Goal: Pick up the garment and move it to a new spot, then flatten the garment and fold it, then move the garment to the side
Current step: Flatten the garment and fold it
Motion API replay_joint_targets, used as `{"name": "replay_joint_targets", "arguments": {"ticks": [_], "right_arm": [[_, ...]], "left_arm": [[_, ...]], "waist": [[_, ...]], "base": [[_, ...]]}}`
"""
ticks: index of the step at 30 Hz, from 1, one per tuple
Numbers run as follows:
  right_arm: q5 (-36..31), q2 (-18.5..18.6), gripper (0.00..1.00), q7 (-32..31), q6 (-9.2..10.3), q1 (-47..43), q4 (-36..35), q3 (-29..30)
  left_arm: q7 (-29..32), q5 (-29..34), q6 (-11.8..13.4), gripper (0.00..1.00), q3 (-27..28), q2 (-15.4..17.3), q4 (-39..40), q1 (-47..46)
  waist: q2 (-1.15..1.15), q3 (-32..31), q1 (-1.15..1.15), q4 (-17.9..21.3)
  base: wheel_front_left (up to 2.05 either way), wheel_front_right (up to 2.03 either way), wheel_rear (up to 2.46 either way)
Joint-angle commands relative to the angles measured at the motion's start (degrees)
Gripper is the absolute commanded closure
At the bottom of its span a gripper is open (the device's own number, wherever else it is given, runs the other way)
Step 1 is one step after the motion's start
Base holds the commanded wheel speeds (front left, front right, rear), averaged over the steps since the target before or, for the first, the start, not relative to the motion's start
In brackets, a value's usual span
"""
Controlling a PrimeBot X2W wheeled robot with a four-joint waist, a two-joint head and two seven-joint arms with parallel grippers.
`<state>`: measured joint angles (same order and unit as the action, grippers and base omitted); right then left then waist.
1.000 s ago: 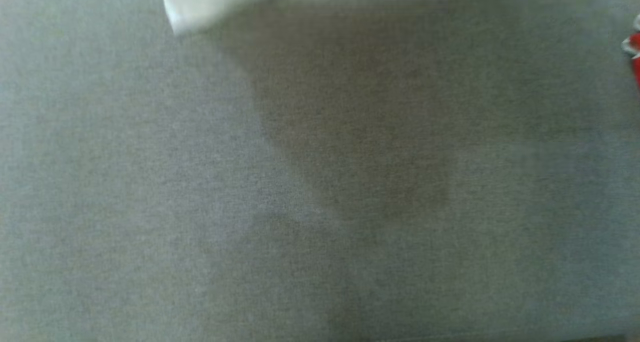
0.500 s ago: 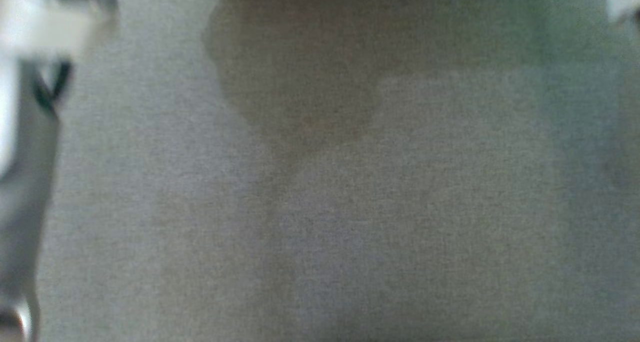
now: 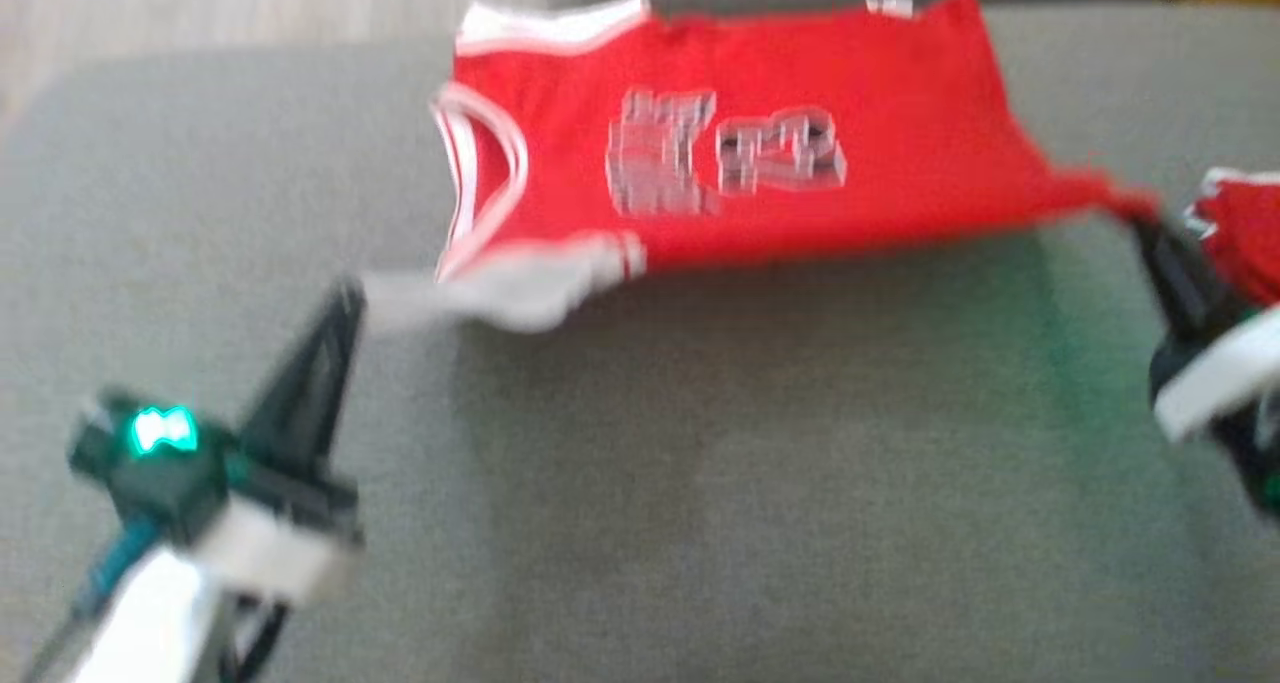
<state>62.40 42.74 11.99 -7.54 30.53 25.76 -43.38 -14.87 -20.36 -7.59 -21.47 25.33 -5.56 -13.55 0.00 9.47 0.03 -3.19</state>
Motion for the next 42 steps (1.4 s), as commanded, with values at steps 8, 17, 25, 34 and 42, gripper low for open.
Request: {"name": "replay_joint_targets", "arguments": {"ticks": [8, 17, 25, 34, 42], "right_arm": [[3.3, 6.2, 1.00, 0.5, 0.05, -11.9, -9.0, -3.5], [5.7, 9.1, 1.00, 0.4, 0.05, -16.9, -14.2, -2.7], [6.6, 6.7, 1.00, -1.5, 0.05, -13.4, -13.3, -1.4], [6.5, 3.8, 1.00, -3.4, 0.05, -5.6, -9.5, -0.3], [5.8, 2.4, 1.00, -4.0, 0.05, 0.6, -6.8, -0.3]], "left_arm": [[0.2, -2.5, 1.7, 1.00, 1.4, 2.6, 4.9, 15.2], [1.9, -5.8, 2.7, 1.00, 2.5, 3.1, 11.6, 19.6], [1.5, -3.8, 1.5, 1.00, 1.6, 2.0, 7.8, 4.7], [0.1, -1.4, 0.4, 1.00, -0.8, 0.5, -2.1, -13.0], [-0.1, 0.0, 0.1, 1.00, -3.0, -0.4, -7.0, -22.5]], "waist": [[0.00, -8.3, -0.03, 2.1], [0.00, -5.9, -0.03, 3.1], [0.00, -0.2, -0.03, 1.7], [0.00, 5.9, -0.03, 0.9], [0.00, 9.9, -0.03, 1.0]], "base": [[0.00, 0.00, 0.00], [0.00, 0.00, 0.00], [0.00, 0.00, 0.00], [0.00, 0.00, 0.00], [0.00, 0.00, 0.00]]}}
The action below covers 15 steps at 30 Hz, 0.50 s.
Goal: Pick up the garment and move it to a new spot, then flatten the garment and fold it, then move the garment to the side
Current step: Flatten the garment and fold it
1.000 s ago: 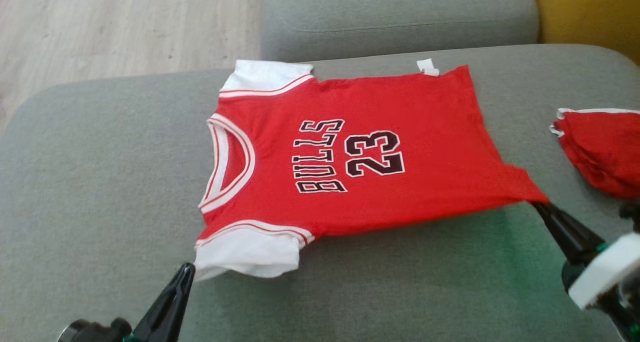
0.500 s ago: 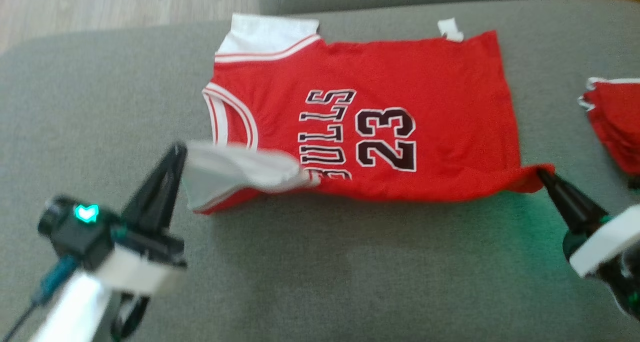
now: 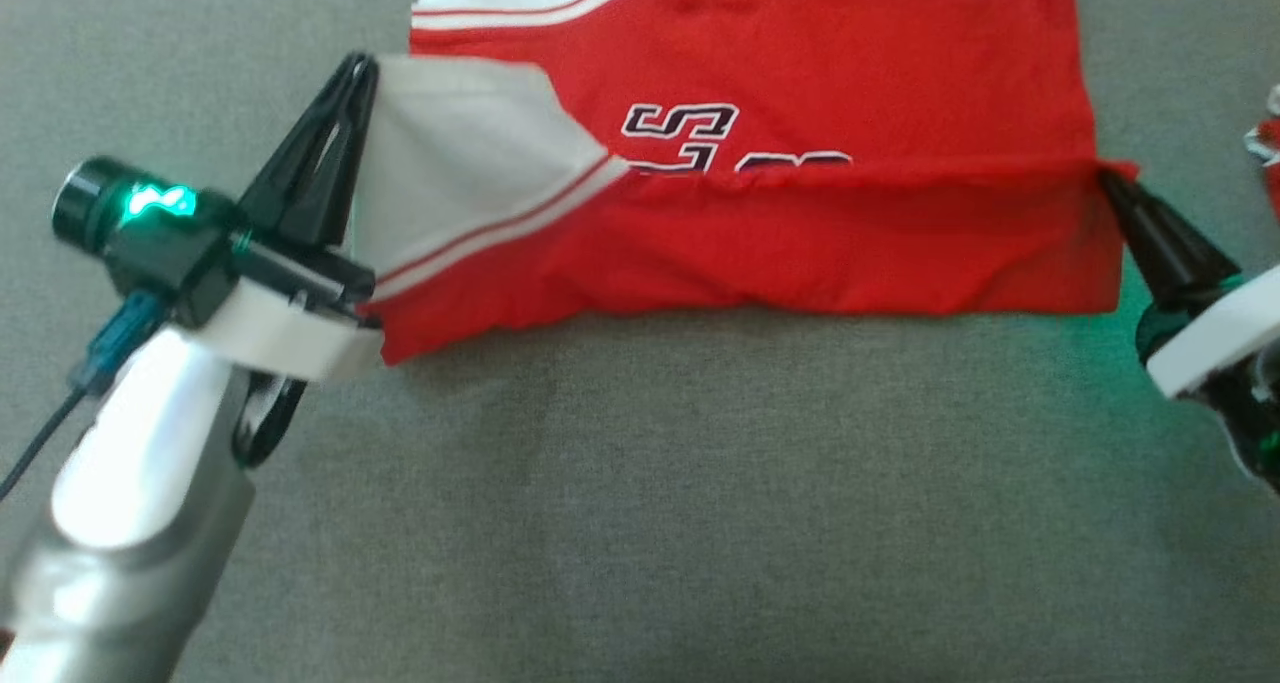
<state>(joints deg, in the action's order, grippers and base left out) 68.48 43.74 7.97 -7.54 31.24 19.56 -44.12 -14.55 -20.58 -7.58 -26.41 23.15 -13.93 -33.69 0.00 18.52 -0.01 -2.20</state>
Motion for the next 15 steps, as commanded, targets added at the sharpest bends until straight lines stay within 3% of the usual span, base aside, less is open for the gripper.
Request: {"name": "replay_joint_targets", "arguments": {"ticks": [1, 3, 4, 5, 6, 7, 15], "right_arm": [[-0.5, 1.3, 1.00, 0.1, 0.05, 0.5, -0.2, 0.3], [-0.7, 0.8, 1.00, 0.4, 0.05, 1.3, 0.7, -0.1], [-0.7, 0.5, 0.90, 0.6, 0.05, 1.6, 1.2, -0.3], [-0.7, 0.3, 0.53, 0.7, 0.05, 1.8, 1.7, -0.5], [-0.6, 0.0, 0.00, 1.0, 0.05, 2.0, 2.3, -0.6], [-0.8, -0.4, 0.00, 1.5, 0.05, 2.1, 2.9, -0.7], [-0.3, -2.9, 0.00, 6.1, 0.05, -0.9, 3.4, 0.7]], "left_arm": [[-0.4, 0.1, 0.1, 1.00, 1.4, 1.7, 0.8, -3.2], [-0.4, -0.5, 0.1, 1.00, 0.3, 1.5, -1.0, -4.5], [-0.4, -1.0, 0.1, 1.00, -0.1, 1.4, -1.9, -5.0], [-0.4, -1.5, 0.1, 0.94, -0.3, 1.3, -3.0, -5.4], [-0.4, -2.0, 0.1, 0.51, -0.7, 1.2, -4.2, -5.6], [-0.4, -2.5, 0.1, 0.00, -0.8, 1.0, -5.0, -5.7], [-0.4, -5.6, 0.8, 0.00, 2.5, -2.5, -7.5, 3.5]], "waist": [[0.00, 1.2, 0.01, -0.1], [0.00, 1.6, 0.01, -0.3], [0.00, 1.6, 0.01, -0.4], [0.00, 1.7, 0.01, -0.4], [0.00, 1.6, 0.01, -0.3], [0.00, 1.4, 0.01, -0.3], [0.00, -2.3, 0.01, 0.2]], "base": [[0.00, 0.00, 0.00], [0.00, 0.00, 0.00], [0.00, 0.00, 0.00], [0.00, 0.00, 0.00], [0.00, 0.00, 0.00], [0.00, 0.00, 0.00], [0.00, 0.00, 0.00]]}}
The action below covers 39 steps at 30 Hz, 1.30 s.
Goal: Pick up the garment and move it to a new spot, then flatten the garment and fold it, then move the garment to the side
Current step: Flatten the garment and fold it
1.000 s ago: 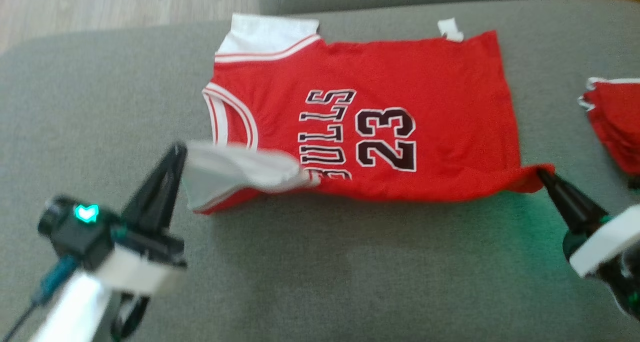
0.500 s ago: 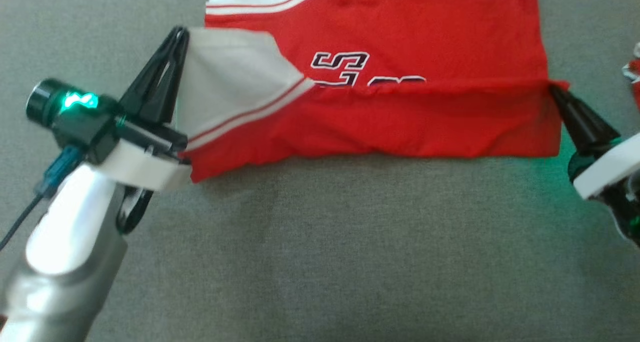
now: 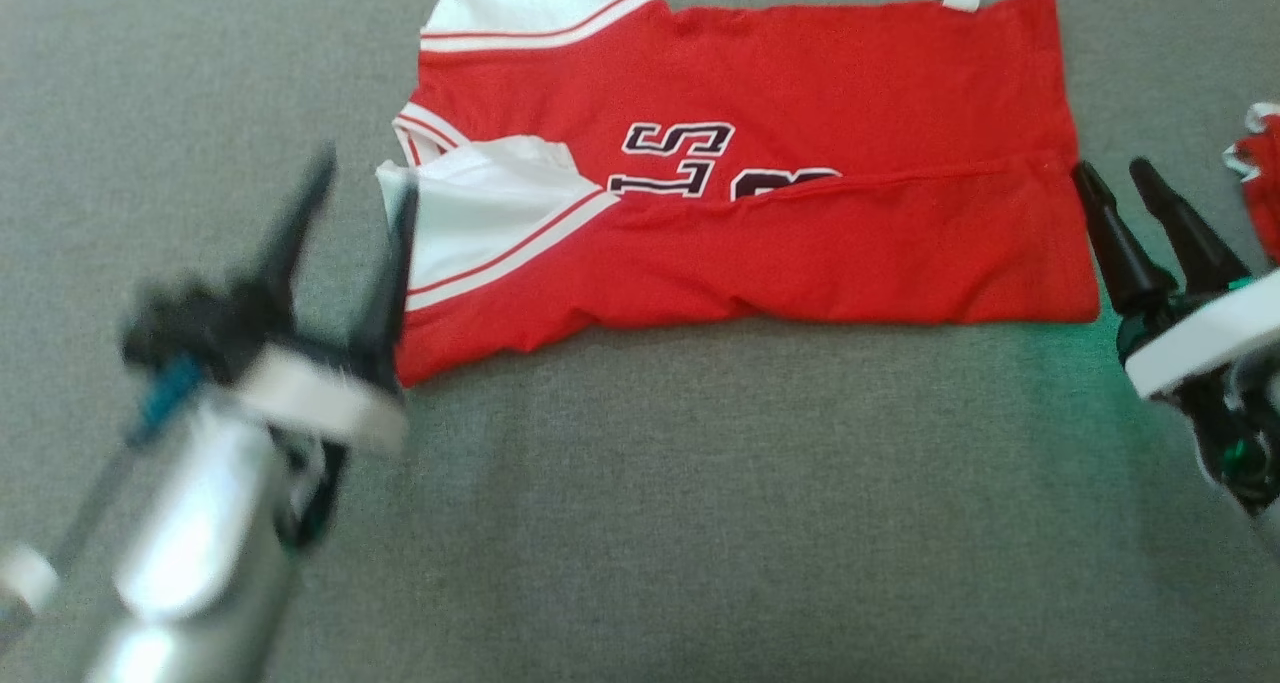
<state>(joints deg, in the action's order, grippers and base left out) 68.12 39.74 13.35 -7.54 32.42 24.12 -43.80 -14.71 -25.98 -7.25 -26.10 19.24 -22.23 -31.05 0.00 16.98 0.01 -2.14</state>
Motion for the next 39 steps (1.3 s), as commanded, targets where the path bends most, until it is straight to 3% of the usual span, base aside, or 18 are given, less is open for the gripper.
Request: {"name": "replay_joint_targets", "arguments": {"ticks": [1, 8, 12, 18, 20, 21, 22, 26, 37, 39], "right_arm": [[-0.1, 0.8, 0.00, 1.0, 0.05, -2.9, -1.5, 0.9], [-2.8, -2.3, 0.00, 1.6, 0.05, -9.0, -4.4, 5.7], [-4.6, -3.5, 0.00, 1.6, 0.05, -11.4, -5.2, 8.0], [-6.7, -4.7, 0.00, 1.6, 0.05, -12.5, -4.9, 9.4], [-7.0, -5.0, 0.00, 1.6, 0.05, -12.7, -4.6, 9.4], [-7.0, -5.2, 0.00, 1.6, 0.05, -12.9, -4.2, 9.5], [-7.1, -5.4, 0.00, 1.6, 0.05, -13.0, -3.8, 9.6], [-9.2, -6.2, 0.00, 0.2, 0.05, -13.1, 2.5, 10.4], [-16.9, -12.7, 0.00, -3.9, 0.05, -9.8, 14.4, 13.7], [-17.7, -13.7, 0.19, -4.2, 0.05, -9.4, 15.3, 14.4]], "left_arm": [[-0.3, -0.6, 1.1, 0.00, 2.5, 0.8, 0.4, 2.7], [2.0, -4.2, 5.0, 0.00, 2.5, -4.0, -5.4, 10.8], [4.8, -4.6, 8.4, 0.00, 2.7, -5.0, -8.1, 11.5], [7.2, -4.9, 9.5, 0.00, 2.3, -5.2, -10.3, 10.7], [7.7, -5.0, 9.0, 0.55, 1.9, -5.2, -10.9, 10.5], [8.0, -5.2, 8.4, 0.67, 1.6, -5.3, -11.1, 10.5], [8.4, -5.3, 7.6, 1.00, 1.1, -5.3, -11.3, 10.5], [6.6, -4.8, 5.9, 1.00, 0.1, -4.9, -10.5, 10.9], [2.9, -2.3, 7.1, 1.00, -0.4, -2.3, -7.5, 11.6], [2.9, -2.2, 7.2, 1.00, -0.6, -2.1, -7.0, 11.7]], "waist": [[0.00, -1.1, -0.01, 0.2], [0.00, -2.7, -0.01, 0.8], [0.00, -2.5, -0.01, 1.1], [0.00, -2.0, -0.01, 1.4], [0.00, -2.1, -0.01, 1.3], [0.00, -2.1, -0.01, 1.3], [0.00, -2.2, -0.01, 1.2], [0.00, -2.8, -0.01, 0.6], [0.00, -3.4, -0.01, -0.7], [0.00, -3.4, -0.01, -1.0]], "base": [[0.00, 0.00, 0.00], [0.00, 0.00, 0.00], [0.00, 0.00, 0.00], [0.00, 0.00, 0.00], [0.00, 0.00, 0.00], [0.00, 0.00, 0.00], [0.00, 0.00, 0.00], [0.00, 0.00, 0.00], [0.00, 0.00, 0.00], [0.00, 0.00, 0.00]]}}
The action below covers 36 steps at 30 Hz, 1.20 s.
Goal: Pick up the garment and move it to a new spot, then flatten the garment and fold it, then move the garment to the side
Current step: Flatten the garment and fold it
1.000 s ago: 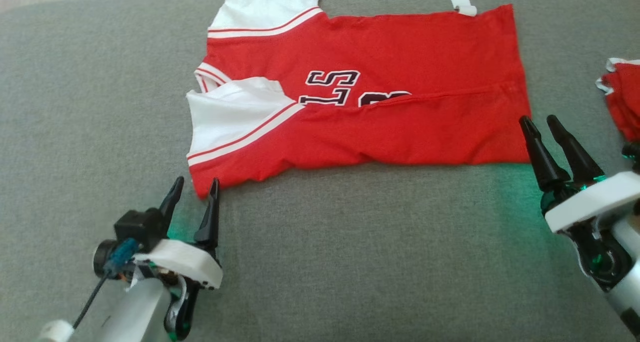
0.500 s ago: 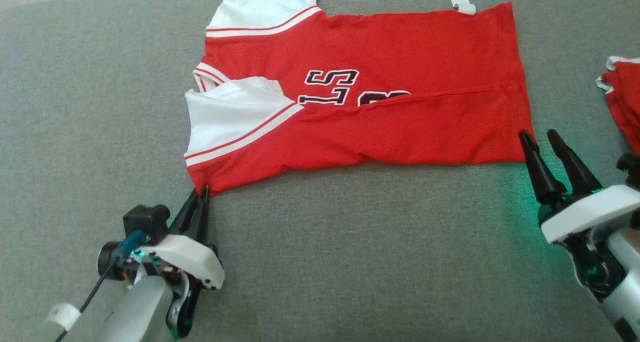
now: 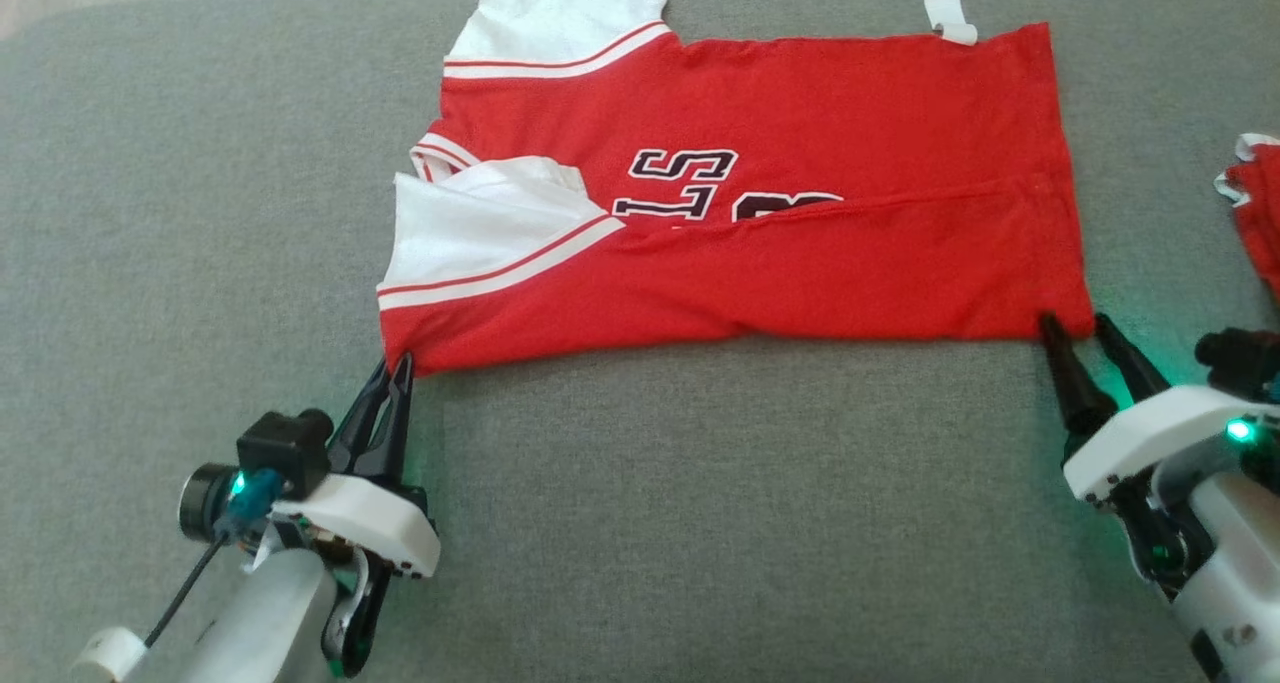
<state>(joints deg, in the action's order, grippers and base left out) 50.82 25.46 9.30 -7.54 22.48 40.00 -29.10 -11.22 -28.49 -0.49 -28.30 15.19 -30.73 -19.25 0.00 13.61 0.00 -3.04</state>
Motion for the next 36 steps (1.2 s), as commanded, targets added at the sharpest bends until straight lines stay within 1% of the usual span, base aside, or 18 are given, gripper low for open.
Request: {"name": "replay_joint_targets", "arguments": {"ticks": [1, 2, 3, 4, 8, 13, 16, 19, 22, 28, 32, 33, 36], "right_arm": [[-0.9, 0.3, 0.58, -0.2, 0.05, 0.6, -0.2, 0.0], [-1.3, 0.1, 0.76, -0.1, 0.05, 0.7, 0.1, 0.2], [-1.8, -0.1, 0.97, 0.0, 0.05, 0.8, 0.3, 0.5], [-2.1, -0.2, 1.00, -0.1, 0.05, 0.7, 0.4, 0.5], [-3.2, 0.5, 1.00, -0.5, 0.05, -0.2, 0.4, 1.0], [-4.3, 3.3, 1.00, -0.3, 0.05, -2.6, -0.9, 2.5], [-4.4, 5.2, 1.00, -0.9, 0.05, -5.2, -2.7, 3.5], [-4.5, 7.2, 1.00, -1.7, 0.05, -8.5, -4.3, 5.0], [-4.5, 8.2, 1.00, -2.5, 0.05, -12.8, -6.2, 7.2], [-5.1, 8.5, 1.00, -5.4, 0.05, -22.5, -11.6, 11.6], [-6.7, 7.4, 1.00, -6.6, 0.05, -28.0, -15.2, 15.9], [-6.7, 7.4, 1.00, -6.6, 0.05, -28.0, -15.2, 15.9], [-8.4, 6.0, 1.00, -8.0, 0.05, -30.4, -17.1, 18.9]], "left_arm": [[-0.6, 0.3, 0.4, 1.00, 1.6, 2.0, 1.7, -0.1], [-0.5, 0.3, 0.5, 1.00, 1.5, 2.0, 2.0, 0.0], [-0.5, 0.3, 0.5, 1.00, 1.4, 2.1, 2.2, 0.1], [-0.5, 0.3, 0.6, 1.00, 1.4, 2.2, 2.4, 0.2], [-0.4, 0.3, 0.9, 1.00, 1.1, 2.5, 3.1, 0.9], [-0.2, 0.0, 1.9, 1.00, 0.8, 2.8, 5.7, 3.8], [0.1, -0.5, 2.7, 1.00, 0.6, 3.1, 8.8, 7.2], [0.8, -0.7, 4.1, 1.00, 0.2, 3.6, 13.0, 11.1], [1.5, -0.7, 5.2, 1.00, -0.5, 4.3, 16.8, 14.9], [4.6, -1.4, 6.4, 1.00, -2.2, 5.6, 21.3, 21.1], [6.9, -2.1, 7.2, 1.00, -2.8, 6.2, 23.7, 23.7], [6.9, -2.1, 7.2, 1.00, -2.8, 6.2, 23.7, 23.7], [8.5, -2.5, 7.6, 1.00, -3.1, 6.7, 24.8, 24.5]], "waist": [[0.00, 0.0, 0.00, -0.3], [0.00, -0.1, 0.00, -0.4], [0.00, -0.1, 0.00, -0.5], [0.00, -0.1, 0.00, -0.6], [0.00, -0.8, 0.00, -1.0], [0.00, -2.5, 0.00, -0.9], [0.00, -3.8, 0.00, -0.7], [0.00, -5.0, 0.00, -0.6], [0.00, -6.1, 0.00, -0.7], [0.00, -8.1, 0.00, -0.8], [0.00, -8.8, 0.00, -0.6], [0.00, -8.8, 0.00, -0.6], [0.00, -9.0, 0.00, -0.4]], "base": [[0.00, 0.00, 0.00], [0.00, 0.00, 0.00], [0.00, 0.00, 0.00], [0.00, 0.00, 0.00], [0.00, 0.00, 0.00], [0.00, 0.00, 0.00], [0.00, 0.00, 0.00], [0.00, 0.00, 0.00], [0.00, 0.00, 0.00], [0.00, 0.00, 0.00], [0.00, 0.00, 0.00], [0.00, 0.00, 0.00], [0.00, 0.00, 0.00]]}}
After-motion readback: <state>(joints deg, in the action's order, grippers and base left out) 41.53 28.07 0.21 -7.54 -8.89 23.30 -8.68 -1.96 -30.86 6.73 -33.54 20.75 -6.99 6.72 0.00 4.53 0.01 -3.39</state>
